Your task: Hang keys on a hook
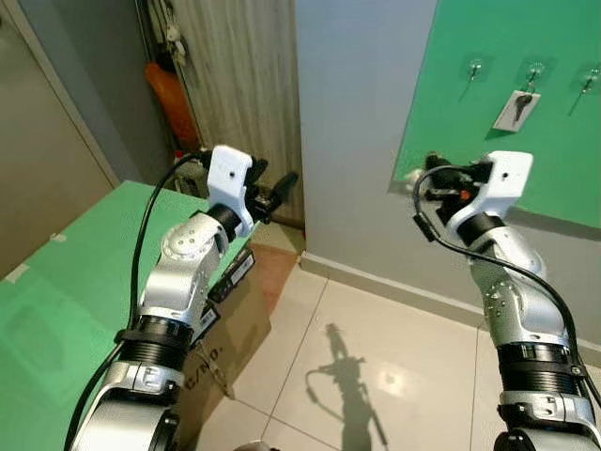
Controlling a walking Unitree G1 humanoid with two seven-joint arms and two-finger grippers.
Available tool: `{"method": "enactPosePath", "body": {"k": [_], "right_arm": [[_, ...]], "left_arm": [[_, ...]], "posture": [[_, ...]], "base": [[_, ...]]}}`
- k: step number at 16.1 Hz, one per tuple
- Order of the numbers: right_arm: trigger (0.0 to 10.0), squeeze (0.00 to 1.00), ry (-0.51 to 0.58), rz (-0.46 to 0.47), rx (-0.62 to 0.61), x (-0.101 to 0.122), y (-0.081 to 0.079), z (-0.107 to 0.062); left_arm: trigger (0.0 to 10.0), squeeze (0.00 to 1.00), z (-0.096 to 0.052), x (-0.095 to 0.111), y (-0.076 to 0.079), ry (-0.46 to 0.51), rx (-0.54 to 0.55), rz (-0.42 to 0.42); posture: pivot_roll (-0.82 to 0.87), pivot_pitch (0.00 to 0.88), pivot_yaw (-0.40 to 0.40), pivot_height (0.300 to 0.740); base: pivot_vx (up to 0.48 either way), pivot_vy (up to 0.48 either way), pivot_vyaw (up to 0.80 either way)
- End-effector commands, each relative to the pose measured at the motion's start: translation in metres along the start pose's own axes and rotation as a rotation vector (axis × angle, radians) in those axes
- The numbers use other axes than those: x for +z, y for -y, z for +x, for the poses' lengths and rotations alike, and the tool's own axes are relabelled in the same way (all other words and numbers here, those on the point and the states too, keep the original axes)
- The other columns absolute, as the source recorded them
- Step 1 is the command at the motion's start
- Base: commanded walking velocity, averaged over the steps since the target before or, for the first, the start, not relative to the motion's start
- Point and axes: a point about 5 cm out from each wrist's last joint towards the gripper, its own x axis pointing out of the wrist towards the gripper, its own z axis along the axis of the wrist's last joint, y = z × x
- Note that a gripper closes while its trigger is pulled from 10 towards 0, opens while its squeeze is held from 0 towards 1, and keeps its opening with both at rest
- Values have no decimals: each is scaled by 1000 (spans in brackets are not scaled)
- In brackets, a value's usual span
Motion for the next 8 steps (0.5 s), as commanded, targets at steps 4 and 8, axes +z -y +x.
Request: {"method": "enactPosePath", "body": {"k": [4, 8], "right_arm": [[0, 0, -12, -66, -38, -1, -2, 6], [0, 0, -17, -55, -35, -3, -4, 6]], "left_arm": [[10000, 0, 1, 0, -2, 8, 32, 20], [10000, 0, 2, -2, -1, -28, 18, 87]], "posture": [[-75, 0, 108, 740], [-76, 0, 113, 740]], "base": [[300, -371, 0], [150, -413, 0]]}}
